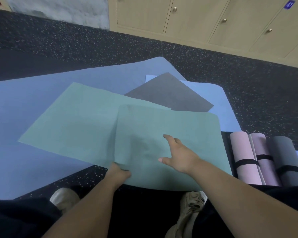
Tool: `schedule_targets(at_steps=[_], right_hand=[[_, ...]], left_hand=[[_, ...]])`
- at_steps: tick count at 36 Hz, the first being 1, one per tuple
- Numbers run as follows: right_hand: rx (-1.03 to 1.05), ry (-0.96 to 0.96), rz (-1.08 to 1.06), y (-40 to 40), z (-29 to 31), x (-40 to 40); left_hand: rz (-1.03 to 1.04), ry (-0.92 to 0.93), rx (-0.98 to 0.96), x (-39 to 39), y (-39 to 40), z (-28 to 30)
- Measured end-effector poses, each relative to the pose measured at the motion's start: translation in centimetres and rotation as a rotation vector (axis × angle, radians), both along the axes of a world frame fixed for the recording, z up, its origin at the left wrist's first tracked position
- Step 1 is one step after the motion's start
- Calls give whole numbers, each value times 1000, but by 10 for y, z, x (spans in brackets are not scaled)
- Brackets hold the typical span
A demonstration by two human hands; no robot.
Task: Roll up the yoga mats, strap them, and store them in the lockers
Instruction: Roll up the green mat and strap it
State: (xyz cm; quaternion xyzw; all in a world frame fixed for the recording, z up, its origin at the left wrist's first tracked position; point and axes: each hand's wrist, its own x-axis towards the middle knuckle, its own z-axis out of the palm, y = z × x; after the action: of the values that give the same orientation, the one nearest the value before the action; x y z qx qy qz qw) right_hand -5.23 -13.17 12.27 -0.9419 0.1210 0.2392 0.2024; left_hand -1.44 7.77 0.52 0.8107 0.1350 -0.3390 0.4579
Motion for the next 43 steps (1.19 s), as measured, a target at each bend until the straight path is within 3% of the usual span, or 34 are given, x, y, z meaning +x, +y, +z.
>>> schedule_targets(at_steps=[7, 14, 17, 21, 27, 33, 37, 40, 43], right_hand=[[-45, -75, 128, 15, 14, 9], [-94, -355, 220, 35, 60, 19], [-118, -472, 242, 39, 83, 22], [-148, -595, 263, 48, 119, 23], [-125, -743, 252, 64, 171, 23], [-54, -1009, 322, 73, 209, 23], [-61, -1080, 370, 73, 216, 18], [-84, -1029, 394, 70, 207, 14], [-141, -904, 410, 71, 189, 13]], left_hand=[[-219, -339, 51, 6, -14, 47], [-317, -697, 91, 10, -5, 104], [-291, -809, 96, 9, 1, 133], [-238, -888, -38, 12, 18, 164], [-203, -1241, -68, 7, 32, 224], [-231, -1639, 132, 14, 49, 282], [-283, -1826, 352, 13, 60, 302], [-337, -1857, 465, 9, 66, 295], [-395, -1772, 526, 9, 73, 269]])
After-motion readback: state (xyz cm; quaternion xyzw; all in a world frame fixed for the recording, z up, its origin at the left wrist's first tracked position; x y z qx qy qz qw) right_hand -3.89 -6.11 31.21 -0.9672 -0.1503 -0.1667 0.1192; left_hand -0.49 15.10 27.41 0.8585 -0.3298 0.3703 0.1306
